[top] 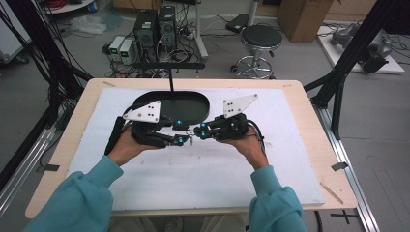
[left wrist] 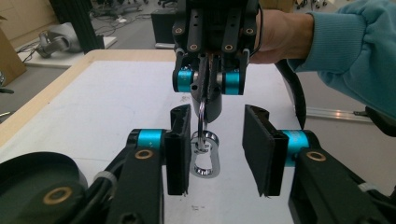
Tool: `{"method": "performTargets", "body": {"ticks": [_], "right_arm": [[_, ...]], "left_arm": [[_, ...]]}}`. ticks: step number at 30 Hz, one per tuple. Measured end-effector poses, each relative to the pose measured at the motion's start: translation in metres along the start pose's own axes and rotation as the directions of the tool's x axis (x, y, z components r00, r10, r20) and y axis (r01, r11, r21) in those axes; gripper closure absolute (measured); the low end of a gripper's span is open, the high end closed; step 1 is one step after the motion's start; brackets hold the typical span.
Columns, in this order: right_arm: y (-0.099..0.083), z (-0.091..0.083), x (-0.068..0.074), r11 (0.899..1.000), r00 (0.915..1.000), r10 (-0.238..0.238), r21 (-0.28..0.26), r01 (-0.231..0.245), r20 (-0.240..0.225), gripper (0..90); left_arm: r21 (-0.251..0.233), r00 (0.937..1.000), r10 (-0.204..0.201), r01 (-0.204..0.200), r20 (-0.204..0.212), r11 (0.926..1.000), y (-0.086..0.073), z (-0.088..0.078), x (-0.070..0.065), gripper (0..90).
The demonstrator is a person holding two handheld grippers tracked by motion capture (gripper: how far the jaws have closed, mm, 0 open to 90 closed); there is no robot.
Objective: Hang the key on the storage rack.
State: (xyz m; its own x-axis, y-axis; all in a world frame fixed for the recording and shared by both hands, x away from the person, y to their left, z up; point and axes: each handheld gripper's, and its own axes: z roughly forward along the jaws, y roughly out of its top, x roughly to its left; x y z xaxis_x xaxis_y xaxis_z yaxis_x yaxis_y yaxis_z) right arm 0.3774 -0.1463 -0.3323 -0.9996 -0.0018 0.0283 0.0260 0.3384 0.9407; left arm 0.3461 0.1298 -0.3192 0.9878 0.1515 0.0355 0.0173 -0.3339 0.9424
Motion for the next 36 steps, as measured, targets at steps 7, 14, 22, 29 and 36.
{"method": "performTargets", "body": {"ticks": [7, 14, 22, 29, 36], "right_arm": [[0.0006, 0.0014, 0.0010, 1.000, 1.0000, -0.004, -0.004, 0.004, -0.003, 88.9], [0.0008, 0.0003, 0.0013, 1.000, 1.0000, -0.008, -0.006, 0.008, -0.001, 88.9], [0.0007, 0.0012, 0.0008, 1.000, 0.9999, -0.011, -0.010, 0.011, -0.007, 88.9], [0.0006, 0.0031, 0.0010, 1.000, 0.9999, -0.009, -0.010, 0.008, -0.010, 88.9], [0.0001, 0.0051, 0.0000, 1.000, 0.9999, -0.015, -0.011, 0.015, -0.008, 88.8]], "left_arm": [[0.030, 0.9998, 0.018, -0.017, -0.007, 0.9994, -0.0007, 0.0017, 0.0000, 73.4], [0.037, 0.9998, 0.004, -0.004, -0.017, 0.9993, -0.0007, 0.0009, 0.0009, 79.7], [0.037, 0.9996, -0.002, 0.003, -0.027, 0.9993, -0.0005, 0.0003, 0.0006, 82.9], [0.043, 0.9991, -0.027, 0.029, -0.033, 0.9986, -0.0009, -0.0001, 0.0016, 86.0], [0.052, 0.9985, -0.046, 0.047, -0.029, 0.9976, -0.0011, -0.0007, 0.0016, 87.7]]}}
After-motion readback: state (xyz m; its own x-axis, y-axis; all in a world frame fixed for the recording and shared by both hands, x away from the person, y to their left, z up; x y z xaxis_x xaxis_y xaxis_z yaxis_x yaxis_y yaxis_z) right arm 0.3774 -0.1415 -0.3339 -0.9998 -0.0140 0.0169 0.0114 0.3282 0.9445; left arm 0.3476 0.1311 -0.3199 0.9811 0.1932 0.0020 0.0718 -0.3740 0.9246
